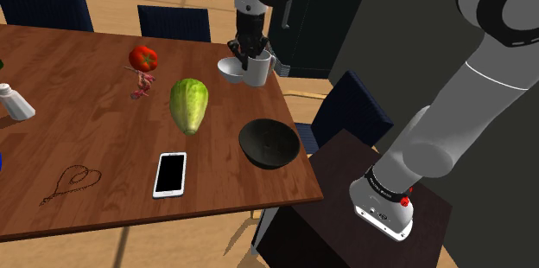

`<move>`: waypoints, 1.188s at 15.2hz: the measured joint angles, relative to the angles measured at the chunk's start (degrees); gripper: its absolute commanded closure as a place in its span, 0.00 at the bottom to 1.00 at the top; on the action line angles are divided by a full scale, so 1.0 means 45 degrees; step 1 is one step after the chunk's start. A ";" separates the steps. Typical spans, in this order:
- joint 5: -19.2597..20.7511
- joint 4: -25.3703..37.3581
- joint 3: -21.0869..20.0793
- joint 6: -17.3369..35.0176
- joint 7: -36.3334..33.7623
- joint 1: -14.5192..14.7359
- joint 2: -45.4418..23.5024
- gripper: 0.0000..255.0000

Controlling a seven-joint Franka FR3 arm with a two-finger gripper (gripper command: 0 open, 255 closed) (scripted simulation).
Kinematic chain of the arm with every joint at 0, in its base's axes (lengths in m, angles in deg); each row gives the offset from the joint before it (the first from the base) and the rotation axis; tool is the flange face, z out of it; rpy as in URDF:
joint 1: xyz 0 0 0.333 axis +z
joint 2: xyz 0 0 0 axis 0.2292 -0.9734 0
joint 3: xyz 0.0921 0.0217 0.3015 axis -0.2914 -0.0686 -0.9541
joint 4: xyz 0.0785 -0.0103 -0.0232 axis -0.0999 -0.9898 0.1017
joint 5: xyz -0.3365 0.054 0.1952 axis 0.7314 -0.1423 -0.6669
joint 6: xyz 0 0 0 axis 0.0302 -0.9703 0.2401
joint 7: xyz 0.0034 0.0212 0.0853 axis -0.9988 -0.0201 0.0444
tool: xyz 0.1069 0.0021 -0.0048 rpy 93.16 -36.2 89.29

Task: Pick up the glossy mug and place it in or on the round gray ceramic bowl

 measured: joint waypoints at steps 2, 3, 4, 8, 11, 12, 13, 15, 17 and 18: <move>-0.0090 -0.0137 -0.0048 -0.0157 -0.0064 0.0047 0.0298 1.00; -0.0177 -0.0356 -0.0114 -0.0215 -0.0160 0.0114 0.0581 1.00; -0.0277 -0.0642 -0.0175 -0.0249 -0.0242 0.0177 0.0912 1.00; -0.0782 -0.1999 -0.0523 -0.0287 -0.0754 0.0561 0.2349 1.00; -0.1174 -0.2717 -0.0816 -0.0502 -0.1198 0.0899 0.3321 1.00; -0.1318 -0.3007 -0.0901 -0.0551 -0.1324 0.1013 0.3676 1.00; -0.1499 -0.3278 -0.0996 -0.0704 -0.1470 0.1156 0.4120 1.00; -0.1806 -0.3662 -0.1233 -0.0920 -0.1831 0.1435 0.4762 1.00; -0.2137 -0.4143 -0.1419 -0.1117 -0.2127 0.1719 0.5475 1.00; -0.2265 -0.4312 -0.1540 -0.1131 -0.2298 0.1840 0.5680 1.00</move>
